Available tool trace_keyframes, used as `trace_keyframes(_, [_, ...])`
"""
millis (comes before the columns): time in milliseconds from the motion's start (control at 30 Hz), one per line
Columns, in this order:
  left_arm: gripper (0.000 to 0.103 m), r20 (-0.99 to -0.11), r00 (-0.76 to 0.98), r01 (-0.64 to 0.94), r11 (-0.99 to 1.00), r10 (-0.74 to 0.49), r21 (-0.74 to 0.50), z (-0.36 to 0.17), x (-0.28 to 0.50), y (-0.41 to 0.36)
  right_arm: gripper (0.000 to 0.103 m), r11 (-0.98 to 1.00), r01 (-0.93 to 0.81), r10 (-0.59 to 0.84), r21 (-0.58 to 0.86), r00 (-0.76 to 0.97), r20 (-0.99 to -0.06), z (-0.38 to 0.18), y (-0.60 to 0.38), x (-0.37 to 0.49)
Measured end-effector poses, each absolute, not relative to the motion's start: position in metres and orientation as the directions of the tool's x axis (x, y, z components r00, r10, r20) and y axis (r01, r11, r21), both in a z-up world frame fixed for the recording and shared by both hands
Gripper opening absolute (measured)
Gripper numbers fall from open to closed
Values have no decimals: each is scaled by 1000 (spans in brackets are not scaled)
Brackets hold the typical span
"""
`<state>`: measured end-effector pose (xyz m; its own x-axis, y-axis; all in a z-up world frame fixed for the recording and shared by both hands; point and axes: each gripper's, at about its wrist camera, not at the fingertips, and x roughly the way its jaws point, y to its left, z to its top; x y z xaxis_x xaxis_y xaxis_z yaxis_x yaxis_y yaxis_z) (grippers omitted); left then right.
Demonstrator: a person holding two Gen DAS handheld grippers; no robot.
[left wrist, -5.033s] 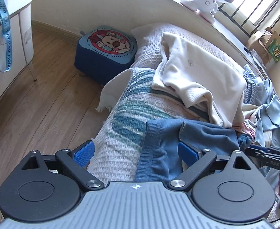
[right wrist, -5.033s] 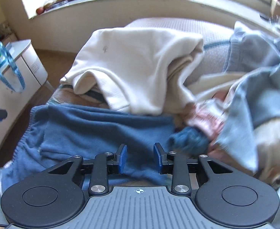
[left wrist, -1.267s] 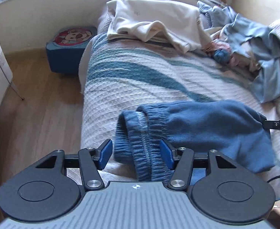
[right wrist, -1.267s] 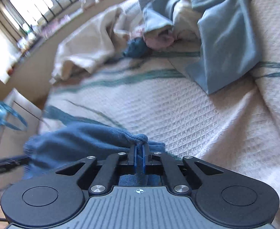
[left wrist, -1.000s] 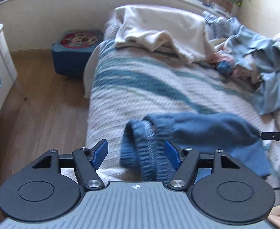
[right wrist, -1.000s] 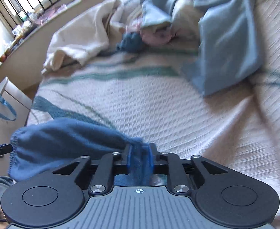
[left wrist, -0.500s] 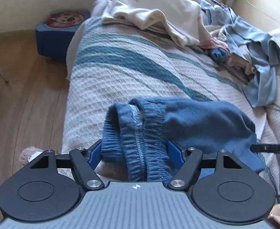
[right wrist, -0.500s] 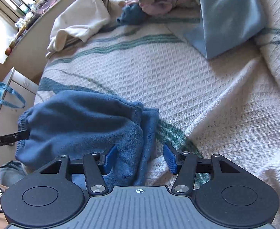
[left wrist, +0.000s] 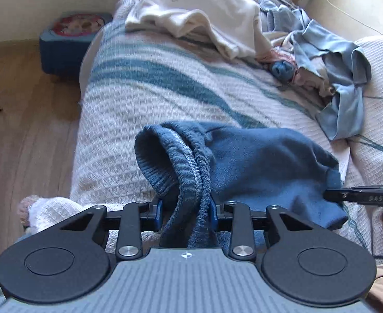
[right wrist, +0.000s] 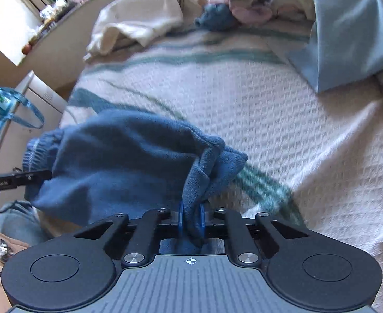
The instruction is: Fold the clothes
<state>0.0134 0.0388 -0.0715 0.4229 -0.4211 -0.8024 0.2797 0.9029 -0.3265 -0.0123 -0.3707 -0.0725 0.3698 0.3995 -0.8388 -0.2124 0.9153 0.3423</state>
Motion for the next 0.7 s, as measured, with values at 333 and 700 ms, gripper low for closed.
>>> trace_keyframes(333, [28,-688,583,325,900,-432,-290,22,66,43,11,889,-393,438,236,577,-689,23,-350,36])
trace_keyframes(700, [28,-610,723,296,943,-324,-149,87,242,28,11,897,-410,432,167,730,-529,59,-298,200])
